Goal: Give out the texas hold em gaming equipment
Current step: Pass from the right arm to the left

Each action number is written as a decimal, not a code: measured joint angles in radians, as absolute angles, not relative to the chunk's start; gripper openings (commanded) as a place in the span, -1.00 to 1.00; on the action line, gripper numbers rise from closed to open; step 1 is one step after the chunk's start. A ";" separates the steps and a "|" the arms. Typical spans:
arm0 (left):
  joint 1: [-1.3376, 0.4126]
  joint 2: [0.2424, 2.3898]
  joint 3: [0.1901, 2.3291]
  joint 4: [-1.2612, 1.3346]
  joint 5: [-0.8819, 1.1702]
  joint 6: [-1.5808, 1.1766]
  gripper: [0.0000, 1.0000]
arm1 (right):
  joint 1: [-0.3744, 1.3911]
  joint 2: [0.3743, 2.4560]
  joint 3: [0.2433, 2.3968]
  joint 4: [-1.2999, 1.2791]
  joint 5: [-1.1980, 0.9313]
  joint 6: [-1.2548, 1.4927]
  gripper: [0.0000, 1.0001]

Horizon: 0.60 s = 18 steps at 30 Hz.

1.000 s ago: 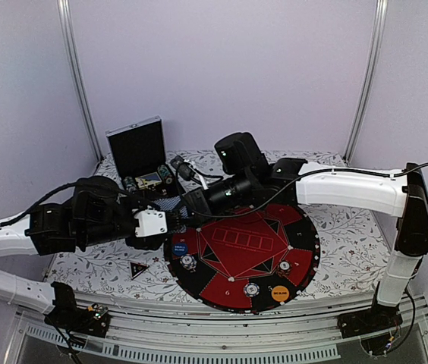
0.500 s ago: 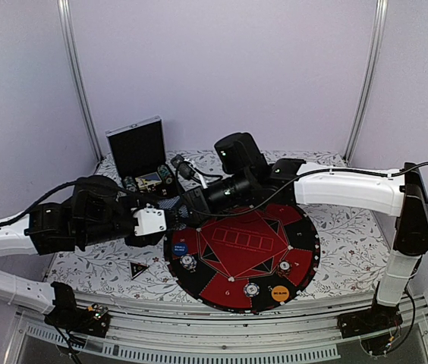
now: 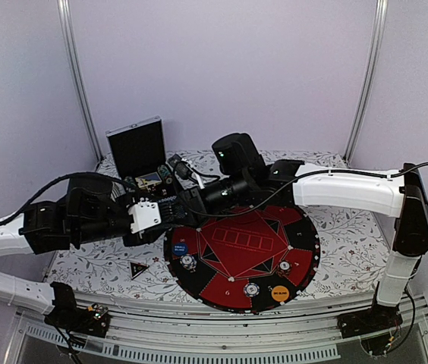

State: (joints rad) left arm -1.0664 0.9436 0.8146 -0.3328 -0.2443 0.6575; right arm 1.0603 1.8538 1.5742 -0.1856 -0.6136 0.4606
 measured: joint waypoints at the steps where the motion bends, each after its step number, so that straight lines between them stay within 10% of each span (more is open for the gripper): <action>1: -1.066 0.944 0.818 -0.339 -0.243 0.638 0.11 | 1.060 1.854 1.574 -0.185 -0.612 0.463 0.03; 18: -1.066 0.933 0.818 -0.381 -0.231 0.525 0.14 | 1.051 1.854 1.574 -0.192 -0.573 0.483 0.23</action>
